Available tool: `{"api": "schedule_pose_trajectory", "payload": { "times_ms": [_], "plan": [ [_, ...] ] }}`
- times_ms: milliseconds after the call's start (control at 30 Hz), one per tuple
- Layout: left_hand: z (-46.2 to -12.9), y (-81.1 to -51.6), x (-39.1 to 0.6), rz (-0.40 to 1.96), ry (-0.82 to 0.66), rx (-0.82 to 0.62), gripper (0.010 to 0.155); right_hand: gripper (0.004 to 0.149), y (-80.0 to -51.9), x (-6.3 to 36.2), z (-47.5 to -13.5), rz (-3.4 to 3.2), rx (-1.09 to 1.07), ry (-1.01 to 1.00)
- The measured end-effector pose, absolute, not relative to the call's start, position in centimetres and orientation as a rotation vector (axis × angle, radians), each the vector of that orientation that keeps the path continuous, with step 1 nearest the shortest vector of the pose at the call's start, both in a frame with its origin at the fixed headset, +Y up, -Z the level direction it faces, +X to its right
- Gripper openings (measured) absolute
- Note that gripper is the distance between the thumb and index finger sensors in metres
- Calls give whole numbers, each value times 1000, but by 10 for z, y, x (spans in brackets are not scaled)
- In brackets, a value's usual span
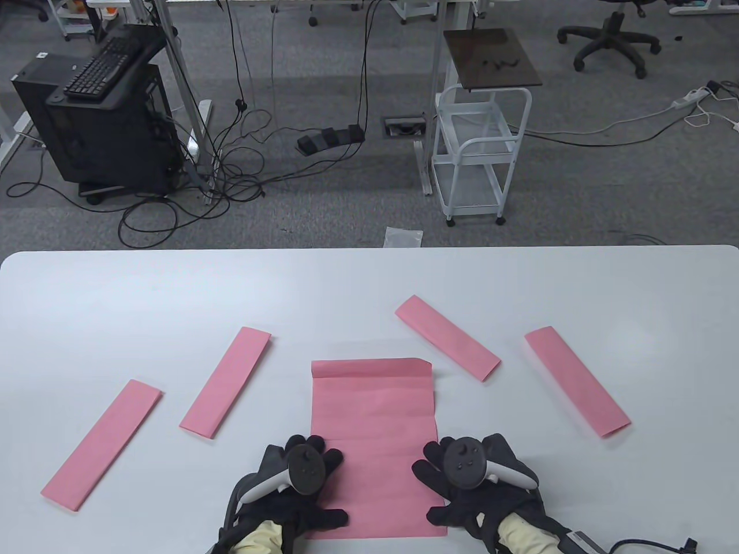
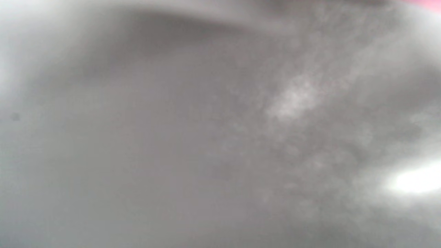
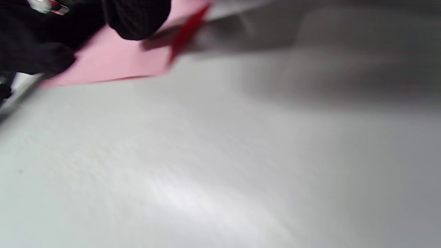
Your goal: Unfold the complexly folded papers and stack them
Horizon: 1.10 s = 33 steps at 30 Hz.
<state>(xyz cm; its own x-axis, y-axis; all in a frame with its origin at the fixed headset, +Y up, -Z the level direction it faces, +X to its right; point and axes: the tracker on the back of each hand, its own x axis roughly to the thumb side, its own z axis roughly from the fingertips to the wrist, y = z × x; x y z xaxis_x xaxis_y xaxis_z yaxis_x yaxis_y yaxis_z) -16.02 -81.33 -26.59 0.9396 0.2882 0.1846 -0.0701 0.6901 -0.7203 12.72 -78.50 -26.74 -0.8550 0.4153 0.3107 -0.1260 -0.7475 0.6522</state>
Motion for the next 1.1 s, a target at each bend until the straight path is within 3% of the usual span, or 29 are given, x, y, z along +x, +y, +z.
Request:
{"api": "schedule_pose_trajectory", "payload": {
  "times_ms": [167, 267, 367, 533, 667, 767, 833, 967, 1100],
  "plan": [
    [-266, -813, -160, 202, -298, -787, 97, 73, -793, 73, -282, 2574, 774, 988],
    [-266, -813, -161, 205, -300, -787, 98, 74, -801, 63, -295, 2602, 771, 1013],
    [-266, -813, -160, 203, -303, -788, 98, 66, -802, 78, -310, 2594, 664, 981],
    [-266, -813, -160, 200, -304, -787, 98, 58, -801, 135, -343, 2595, 264, 885],
    [-266, -813, -160, 200, -305, -787, 98, 56, -800, 142, -346, 2590, 197, 862],
    [-266, -813, -160, 200, -305, -787, 98, 61, -790, 128, -342, 2693, 298, 817],
    [-266, -813, -160, 200, -305, -787, 98, 67, -787, 112, -331, 2669, 487, 807],
    [-266, -813, -160, 198, -308, -788, 97, 70, -789, 71, -310, 2653, 766, 921],
    [-266, -813, -160, 198, -310, -789, 98, 68, -793, 58, -323, 2733, 767, 971]
  ]
}}
